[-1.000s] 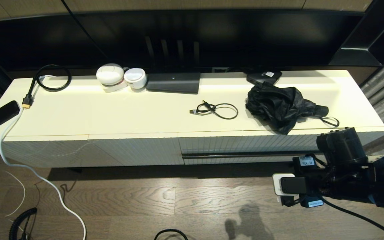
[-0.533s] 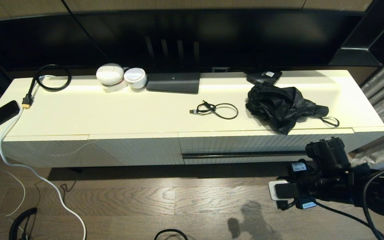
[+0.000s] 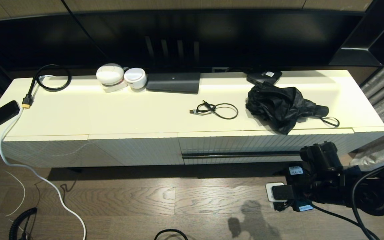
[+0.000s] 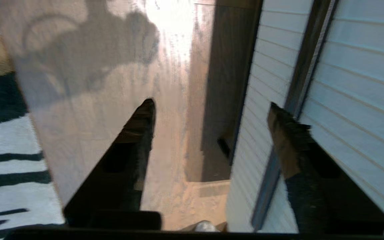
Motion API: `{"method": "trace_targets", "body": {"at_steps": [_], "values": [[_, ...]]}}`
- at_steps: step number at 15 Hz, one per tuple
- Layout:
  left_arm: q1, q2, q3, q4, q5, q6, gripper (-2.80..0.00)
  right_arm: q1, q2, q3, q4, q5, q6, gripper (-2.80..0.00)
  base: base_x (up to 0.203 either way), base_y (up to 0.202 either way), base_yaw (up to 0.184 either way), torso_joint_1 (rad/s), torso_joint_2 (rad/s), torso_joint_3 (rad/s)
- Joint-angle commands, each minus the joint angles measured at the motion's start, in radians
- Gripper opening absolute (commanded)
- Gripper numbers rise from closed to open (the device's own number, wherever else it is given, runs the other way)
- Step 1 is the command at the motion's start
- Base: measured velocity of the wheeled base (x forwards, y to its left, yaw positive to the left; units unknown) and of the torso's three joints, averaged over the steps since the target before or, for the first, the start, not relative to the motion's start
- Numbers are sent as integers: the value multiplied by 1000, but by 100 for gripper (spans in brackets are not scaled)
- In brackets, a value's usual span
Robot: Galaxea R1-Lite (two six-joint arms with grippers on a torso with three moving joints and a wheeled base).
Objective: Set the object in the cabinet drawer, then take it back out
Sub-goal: Open the drawer
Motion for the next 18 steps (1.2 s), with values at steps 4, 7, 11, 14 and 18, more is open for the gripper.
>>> {"method": "trace_targets", "body": {"at_steps": [4, 7, 11, 14, 18], "values": [[1, 0, 0, 0, 1, -1, -280, -7, 28, -24, 12, 19, 2, 0, 0, 0, 0, 0, 0, 0], [1, 0, 0, 0, 1, -1, -280, -25, 81, -49, -37, 29, 0, 0, 0, 0, 0, 0, 0, 0], [0, 0, 0, 0, 1, -1, -280, -49, 138, -94, -45, 28, 3, 0, 0, 0, 0, 0, 0, 0], [1, 0, 1, 0, 1, -1, -280, -53, 177, -125, -46, 28, 4, 0, 0, 0, 0, 0, 0, 0], [1, 0, 0, 0, 1, -1, -280, -61, 224, -190, -46, 28, 7, 0, 0, 0, 0, 0, 0, 0]]}}
